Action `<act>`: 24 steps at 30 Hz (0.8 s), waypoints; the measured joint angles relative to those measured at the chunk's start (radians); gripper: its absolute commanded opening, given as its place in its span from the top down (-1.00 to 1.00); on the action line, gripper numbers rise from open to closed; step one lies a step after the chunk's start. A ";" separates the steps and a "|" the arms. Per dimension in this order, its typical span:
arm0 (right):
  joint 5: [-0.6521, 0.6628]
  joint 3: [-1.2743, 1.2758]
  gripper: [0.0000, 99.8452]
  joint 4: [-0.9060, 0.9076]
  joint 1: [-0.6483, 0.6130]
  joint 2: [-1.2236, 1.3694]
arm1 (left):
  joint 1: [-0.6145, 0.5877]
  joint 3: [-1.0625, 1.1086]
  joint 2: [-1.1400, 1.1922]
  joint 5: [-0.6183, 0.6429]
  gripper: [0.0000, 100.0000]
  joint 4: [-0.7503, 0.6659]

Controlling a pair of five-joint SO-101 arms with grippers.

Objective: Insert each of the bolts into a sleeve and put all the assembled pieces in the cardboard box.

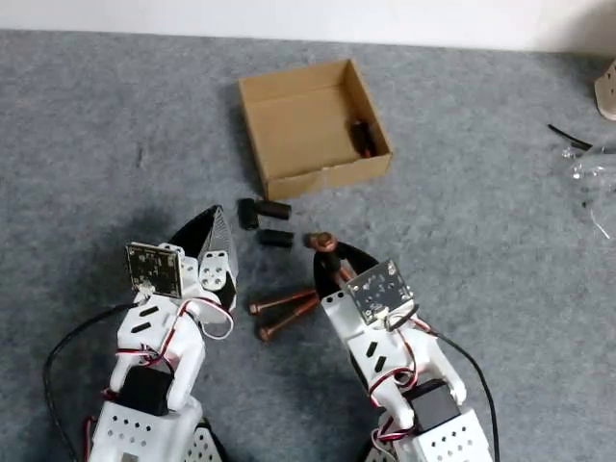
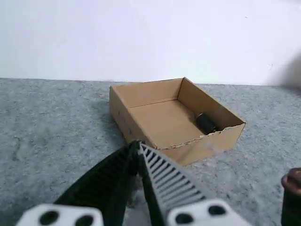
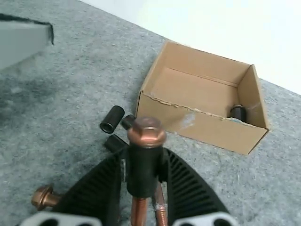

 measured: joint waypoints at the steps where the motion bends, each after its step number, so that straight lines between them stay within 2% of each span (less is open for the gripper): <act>1: 0.000 0.000 0.99 0.000 0.000 0.000 | 0.000 0.000 0.000 -0.003 0.99 0.000; 7: 0.003 0.000 0.99 0.000 0.008 0.000 | 0.000 0.000 0.000 -0.005 0.99 0.002; 11: 0.068 0.000 0.99 0.000 0.063 0.000 | 0.000 0.000 0.000 -0.005 0.99 0.002; 18: 0.087 0.000 0.99 0.000 0.138 0.000 | 0.000 0.000 0.000 -0.005 0.98 0.002; 24: 0.087 -0.017 0.99 0.000 0.149 0.000 | 0.000 0.000 0.000 -0.005 0.98 0.002</act>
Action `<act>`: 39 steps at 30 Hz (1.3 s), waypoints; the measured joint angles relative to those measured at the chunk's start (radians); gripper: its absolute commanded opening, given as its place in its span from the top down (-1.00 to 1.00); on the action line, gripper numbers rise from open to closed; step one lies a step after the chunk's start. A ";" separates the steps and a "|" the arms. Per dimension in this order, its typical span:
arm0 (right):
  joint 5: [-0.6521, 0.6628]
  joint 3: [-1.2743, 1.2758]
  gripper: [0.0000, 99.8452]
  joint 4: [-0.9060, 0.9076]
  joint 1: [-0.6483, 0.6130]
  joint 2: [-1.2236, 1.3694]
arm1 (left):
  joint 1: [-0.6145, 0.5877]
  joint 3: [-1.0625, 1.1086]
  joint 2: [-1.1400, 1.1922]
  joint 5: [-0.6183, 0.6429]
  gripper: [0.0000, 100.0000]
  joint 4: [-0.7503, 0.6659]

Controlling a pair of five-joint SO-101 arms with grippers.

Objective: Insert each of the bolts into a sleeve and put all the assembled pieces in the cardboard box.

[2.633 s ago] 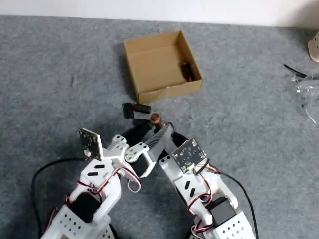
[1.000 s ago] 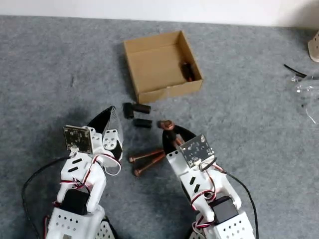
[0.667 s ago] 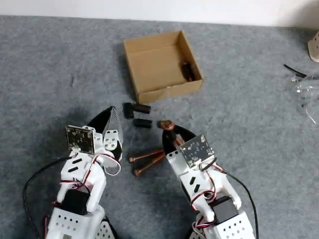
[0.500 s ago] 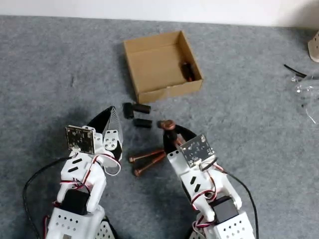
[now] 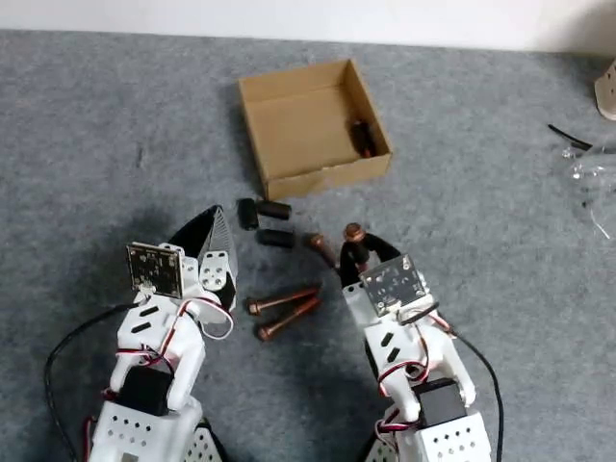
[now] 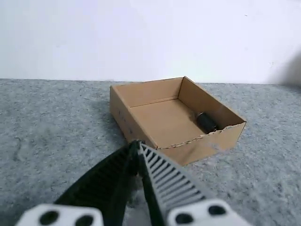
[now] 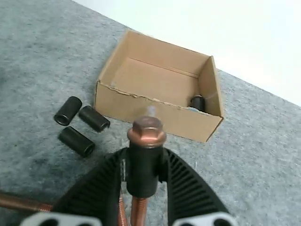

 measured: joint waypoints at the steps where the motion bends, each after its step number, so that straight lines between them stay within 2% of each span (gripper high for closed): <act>1: 0.000 -0.011 0.99 0.000 0.000 0.000 | 0.000 0.000 0.000 0.000 0.98 0.000; 5: 0.000 -0.115 0.99 0.000 0.000 0.011 | 0.000 0.000 0.000 0.000 0.98 0.000; 9: 0.000 -0.252 0.99 -0.005 0.000 0.180 | 0.000 0.000 0.000 0.000 0.98 0.000; 26: 0.002 -1.318 0.99 -0.032 0.000 1.458 | 0.000 0.000 0.000 0.000 0.98 0.000; 32: 0.002 -1.504 0.99 -0.032 0.000 1.754 | 0.000 0.000 0.000 0.000 0.98 0.000; 39: 0.002 -1.591 0.99 -0.032 0.018 1.923 | 0.000 0.000 0.000 0.000 0.98 0.000</act>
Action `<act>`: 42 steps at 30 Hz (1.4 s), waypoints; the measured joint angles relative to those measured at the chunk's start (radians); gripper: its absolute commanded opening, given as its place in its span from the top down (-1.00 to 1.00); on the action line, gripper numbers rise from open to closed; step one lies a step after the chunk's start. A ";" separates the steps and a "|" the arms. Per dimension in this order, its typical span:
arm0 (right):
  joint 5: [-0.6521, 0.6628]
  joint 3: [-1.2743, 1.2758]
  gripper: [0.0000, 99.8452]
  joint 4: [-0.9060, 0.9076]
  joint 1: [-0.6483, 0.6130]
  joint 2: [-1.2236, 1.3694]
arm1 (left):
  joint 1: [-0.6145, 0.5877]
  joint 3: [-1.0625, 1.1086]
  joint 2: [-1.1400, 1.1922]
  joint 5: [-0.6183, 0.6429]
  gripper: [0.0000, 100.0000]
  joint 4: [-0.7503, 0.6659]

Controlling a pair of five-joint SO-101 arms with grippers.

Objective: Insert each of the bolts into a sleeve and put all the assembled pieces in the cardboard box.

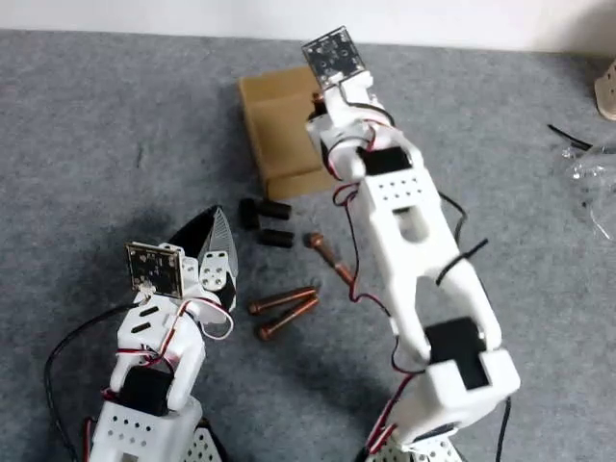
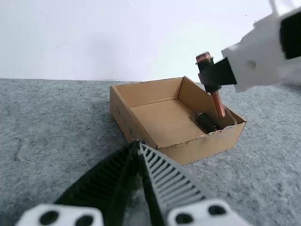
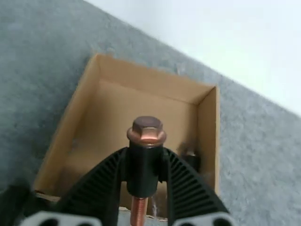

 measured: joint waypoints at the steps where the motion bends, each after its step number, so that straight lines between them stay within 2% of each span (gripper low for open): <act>1: 0.000 -0.006 0.99 0.000 0.006 0.018 | 0.000 0.000 0.000 0.000 0.98 0.000; 12: 0.000 -0.183 0.99 -0.006 0.094 0.281 | 0.000 0.000 0.000 0.000 0.98 0.000; 20: 0.000 -0.299 0.99 -0.008 0.110 0.483 | 0.000 0.000 0.000 0.000 0.98 0.000; 27: 0.000 -0.327 0.98 -0.008 0.110 0.512 | 0.000 0.000 0.000 0.000 0.98 0.000; 33: 0.000 -0.327 0.69 -0.008 0.110 0.512 | 0.000 0.000 0.000 0.000 0.98 0.000; 42: 0.000 -0.365 0.67 0.054 0.109 0.511 | 0.000 0.000 0.000 0.000 0.98 0.000</act>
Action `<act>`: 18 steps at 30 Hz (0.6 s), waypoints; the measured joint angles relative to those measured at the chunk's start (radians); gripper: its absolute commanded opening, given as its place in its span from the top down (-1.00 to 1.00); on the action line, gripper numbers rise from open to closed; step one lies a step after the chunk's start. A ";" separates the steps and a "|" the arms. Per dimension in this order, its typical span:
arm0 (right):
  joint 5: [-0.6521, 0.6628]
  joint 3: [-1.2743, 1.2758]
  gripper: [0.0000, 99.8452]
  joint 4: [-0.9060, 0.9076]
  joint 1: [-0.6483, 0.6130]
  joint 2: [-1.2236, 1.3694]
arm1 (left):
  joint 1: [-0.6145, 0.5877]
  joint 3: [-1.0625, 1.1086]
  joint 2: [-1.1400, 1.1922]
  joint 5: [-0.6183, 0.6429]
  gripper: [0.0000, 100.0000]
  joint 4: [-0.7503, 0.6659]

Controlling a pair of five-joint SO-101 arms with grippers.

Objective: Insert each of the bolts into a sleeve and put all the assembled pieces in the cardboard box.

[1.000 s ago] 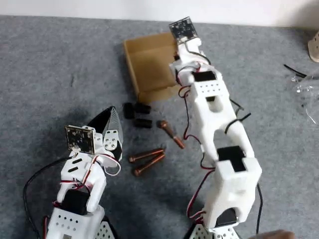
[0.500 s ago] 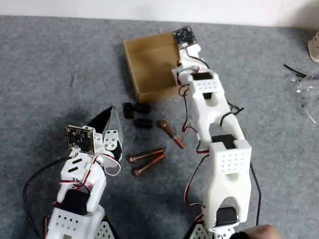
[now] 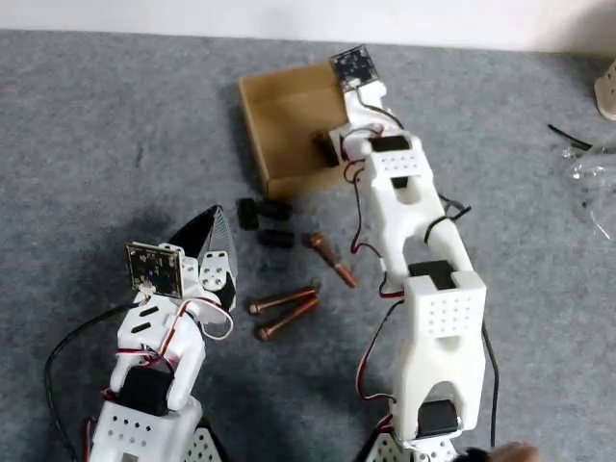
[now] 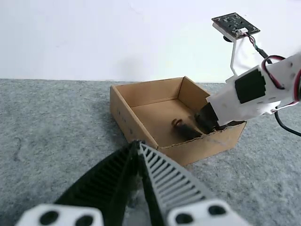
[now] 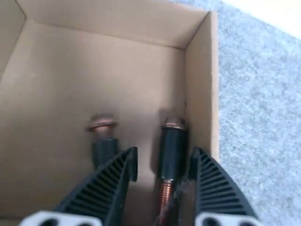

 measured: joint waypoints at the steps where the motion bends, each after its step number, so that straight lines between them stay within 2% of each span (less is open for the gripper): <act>1: 0.000 -0.003 0.67 0.012 0.000 -0.002 | 0.000 0.000 0.000 0.000 0.98 0.000; 14: -0.074 -0.009 0.67 0.230 0.006 -0.377 | 0.000 0.000 0.000 0.000 0.98 0.000; 18: -0.075 0.063 0.67 0.304 -0.012 -0.532 | 0.000 0.000 0.000 0.000 0.98 0.000</act>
